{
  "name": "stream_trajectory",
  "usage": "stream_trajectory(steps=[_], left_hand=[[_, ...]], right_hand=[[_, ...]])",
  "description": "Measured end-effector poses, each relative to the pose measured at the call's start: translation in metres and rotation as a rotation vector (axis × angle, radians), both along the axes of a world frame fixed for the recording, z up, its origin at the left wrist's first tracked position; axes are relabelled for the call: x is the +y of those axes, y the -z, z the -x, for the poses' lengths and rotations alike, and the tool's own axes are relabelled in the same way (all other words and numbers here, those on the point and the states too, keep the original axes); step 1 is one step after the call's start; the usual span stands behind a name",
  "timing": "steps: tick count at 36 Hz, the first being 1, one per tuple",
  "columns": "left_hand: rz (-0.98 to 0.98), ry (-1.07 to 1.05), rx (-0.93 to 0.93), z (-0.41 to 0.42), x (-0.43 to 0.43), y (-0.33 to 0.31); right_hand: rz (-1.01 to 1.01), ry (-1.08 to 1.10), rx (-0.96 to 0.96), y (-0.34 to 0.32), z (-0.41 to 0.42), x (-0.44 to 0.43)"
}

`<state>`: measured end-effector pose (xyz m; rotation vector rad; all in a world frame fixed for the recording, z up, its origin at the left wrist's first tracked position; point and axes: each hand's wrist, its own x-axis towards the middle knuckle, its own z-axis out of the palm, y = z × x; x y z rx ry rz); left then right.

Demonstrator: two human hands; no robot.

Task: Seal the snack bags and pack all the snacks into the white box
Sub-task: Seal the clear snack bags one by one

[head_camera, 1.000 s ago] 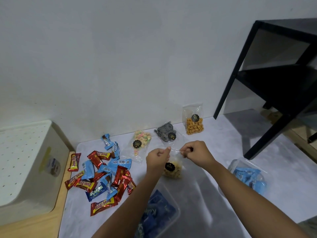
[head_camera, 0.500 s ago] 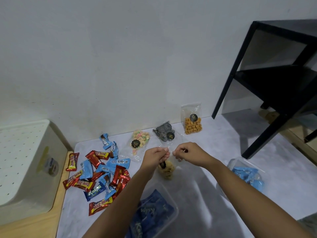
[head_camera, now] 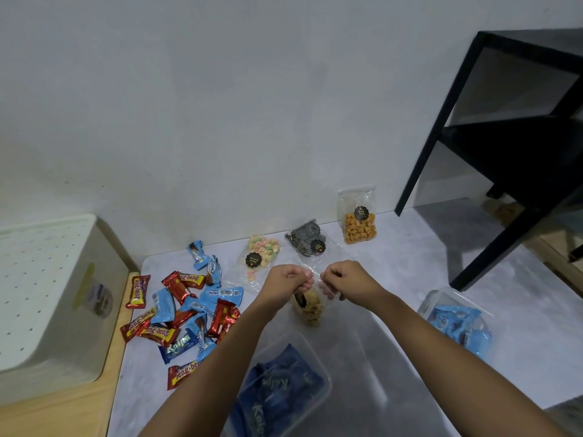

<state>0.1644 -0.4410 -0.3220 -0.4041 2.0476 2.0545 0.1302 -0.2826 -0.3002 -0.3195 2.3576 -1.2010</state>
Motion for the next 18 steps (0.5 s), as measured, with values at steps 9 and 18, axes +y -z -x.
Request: stream_trajectory(steps=[9,18], left_hand=[[0.005,0.054,0.028,0.0024,-0.0007,-0.0012],[0.022,0.053,0.033,0.0015,0.0004,0.0020]], right_hand=[[0.050,0.051,0.033,-0.0021,0.0033,-0.0001],[0.145,0.160,-0.108,-0.0030,0.0050,-0.0004]])
